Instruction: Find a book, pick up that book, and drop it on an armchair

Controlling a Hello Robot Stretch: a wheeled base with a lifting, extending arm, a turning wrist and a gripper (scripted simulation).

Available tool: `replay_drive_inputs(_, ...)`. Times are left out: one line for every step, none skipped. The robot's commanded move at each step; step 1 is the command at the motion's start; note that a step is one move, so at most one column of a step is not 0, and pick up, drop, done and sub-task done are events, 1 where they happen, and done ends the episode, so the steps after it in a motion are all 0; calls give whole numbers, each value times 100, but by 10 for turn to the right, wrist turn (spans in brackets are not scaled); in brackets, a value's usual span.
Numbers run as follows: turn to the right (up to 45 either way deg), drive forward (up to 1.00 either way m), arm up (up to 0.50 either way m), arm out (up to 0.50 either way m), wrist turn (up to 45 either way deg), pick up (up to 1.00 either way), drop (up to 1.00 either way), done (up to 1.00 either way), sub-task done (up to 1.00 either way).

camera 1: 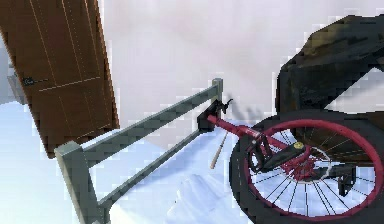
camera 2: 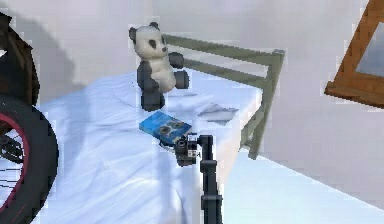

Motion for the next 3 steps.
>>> replay_drive_inputs(0, 0, 0, 0, 0, 100, 0, 0, 0)
replay_drive_inputs(0, 0, 10, 0, 0, 0, 0, 0, 0)
replay_drive_inputs(0, 0, 22, 0, 0, 0, 0, 0, 0)
